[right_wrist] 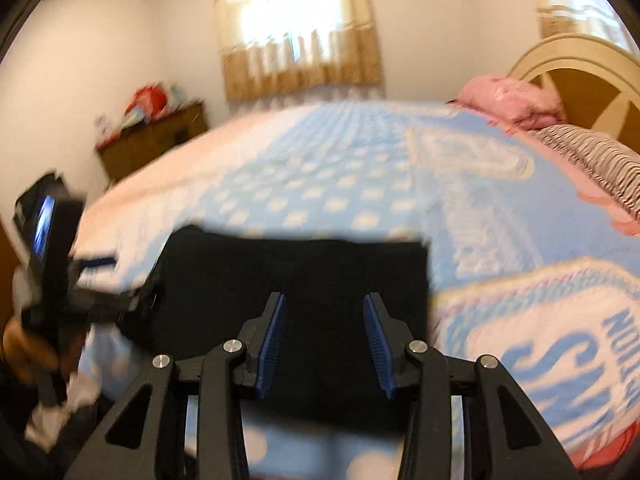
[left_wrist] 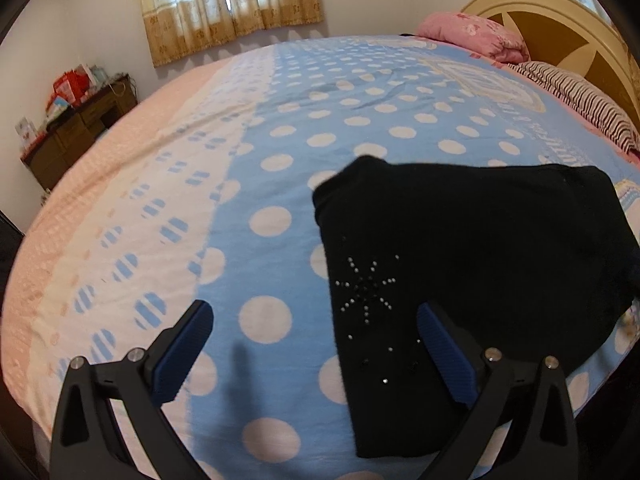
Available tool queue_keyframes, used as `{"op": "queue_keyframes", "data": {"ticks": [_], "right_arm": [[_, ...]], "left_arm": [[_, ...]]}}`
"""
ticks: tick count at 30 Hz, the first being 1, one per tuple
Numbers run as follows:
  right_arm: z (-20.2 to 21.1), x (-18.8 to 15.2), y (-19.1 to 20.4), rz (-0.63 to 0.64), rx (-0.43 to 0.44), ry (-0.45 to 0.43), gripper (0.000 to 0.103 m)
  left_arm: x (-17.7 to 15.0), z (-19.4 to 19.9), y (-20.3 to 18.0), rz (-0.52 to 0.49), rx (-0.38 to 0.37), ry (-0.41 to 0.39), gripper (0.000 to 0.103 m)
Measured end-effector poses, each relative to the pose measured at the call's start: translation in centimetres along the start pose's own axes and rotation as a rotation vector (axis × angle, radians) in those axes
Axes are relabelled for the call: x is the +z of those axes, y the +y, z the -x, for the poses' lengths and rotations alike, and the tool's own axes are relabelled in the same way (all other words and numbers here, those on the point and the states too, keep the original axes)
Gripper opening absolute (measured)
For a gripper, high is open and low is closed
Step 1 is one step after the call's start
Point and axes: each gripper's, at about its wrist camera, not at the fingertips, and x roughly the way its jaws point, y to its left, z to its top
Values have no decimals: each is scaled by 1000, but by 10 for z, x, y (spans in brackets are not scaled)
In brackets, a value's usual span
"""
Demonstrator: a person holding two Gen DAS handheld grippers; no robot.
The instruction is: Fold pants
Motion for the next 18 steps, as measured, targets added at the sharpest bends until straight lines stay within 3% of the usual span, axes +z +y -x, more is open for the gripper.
{"op": "queue_keyframes", "data": {"ticks": [3,7,12,18], "right_arm": [[-30,17,-13,-27,-20,16,43],[-81,17,-19,-9,-96,135,43],[-94,19,-10,42,-171,121,44],[-81,15,-10,16,-139,85,46]], "left_arm": [[10,2,0,-1,11,-20,103],[28,-1,-4,14,16,-34,103],[39,-19,-12,20,30,0,103],[38,-28,-12,40,21,18,103]]}}
